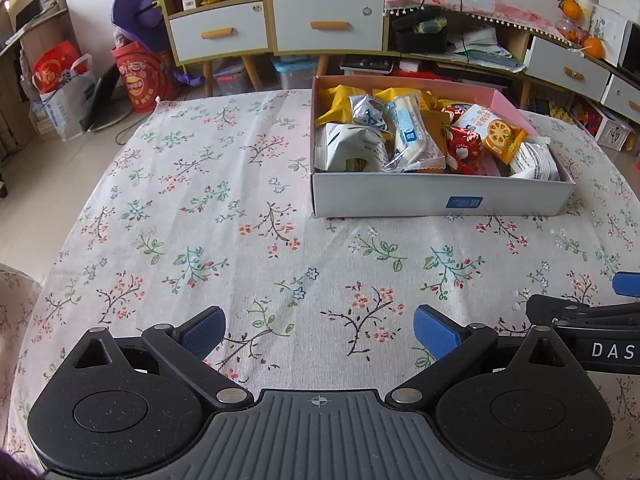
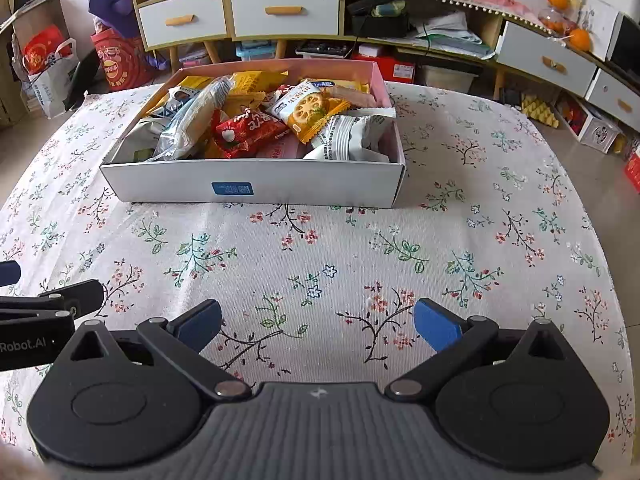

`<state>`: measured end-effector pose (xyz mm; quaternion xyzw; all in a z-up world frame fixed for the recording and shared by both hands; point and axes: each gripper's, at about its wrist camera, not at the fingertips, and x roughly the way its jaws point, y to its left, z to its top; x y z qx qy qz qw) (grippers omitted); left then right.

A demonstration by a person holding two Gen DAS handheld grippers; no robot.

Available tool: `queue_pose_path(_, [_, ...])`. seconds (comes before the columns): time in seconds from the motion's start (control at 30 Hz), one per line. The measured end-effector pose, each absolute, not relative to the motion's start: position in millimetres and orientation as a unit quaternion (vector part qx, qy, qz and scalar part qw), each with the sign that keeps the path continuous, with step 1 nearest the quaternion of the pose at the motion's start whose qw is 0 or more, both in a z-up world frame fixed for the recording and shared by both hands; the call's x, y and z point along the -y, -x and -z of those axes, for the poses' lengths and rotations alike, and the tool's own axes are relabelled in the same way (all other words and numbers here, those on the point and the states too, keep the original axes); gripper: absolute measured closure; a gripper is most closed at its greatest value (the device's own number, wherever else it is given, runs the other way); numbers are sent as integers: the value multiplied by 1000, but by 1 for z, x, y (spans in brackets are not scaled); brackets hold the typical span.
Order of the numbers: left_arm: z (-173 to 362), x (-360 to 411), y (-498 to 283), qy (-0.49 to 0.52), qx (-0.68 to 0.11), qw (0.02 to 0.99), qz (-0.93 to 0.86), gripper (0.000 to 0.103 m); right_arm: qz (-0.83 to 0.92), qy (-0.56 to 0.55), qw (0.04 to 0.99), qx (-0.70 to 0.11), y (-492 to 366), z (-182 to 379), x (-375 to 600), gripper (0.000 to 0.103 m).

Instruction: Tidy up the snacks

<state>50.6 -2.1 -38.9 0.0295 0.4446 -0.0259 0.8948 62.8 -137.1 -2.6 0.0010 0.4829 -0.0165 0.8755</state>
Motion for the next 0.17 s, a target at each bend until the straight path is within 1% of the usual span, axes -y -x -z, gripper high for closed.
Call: queue_pose_path(0.17, [40,4,-50,-30,-444,895,32,2,19,-2,877,-481,-62,2,137,0])
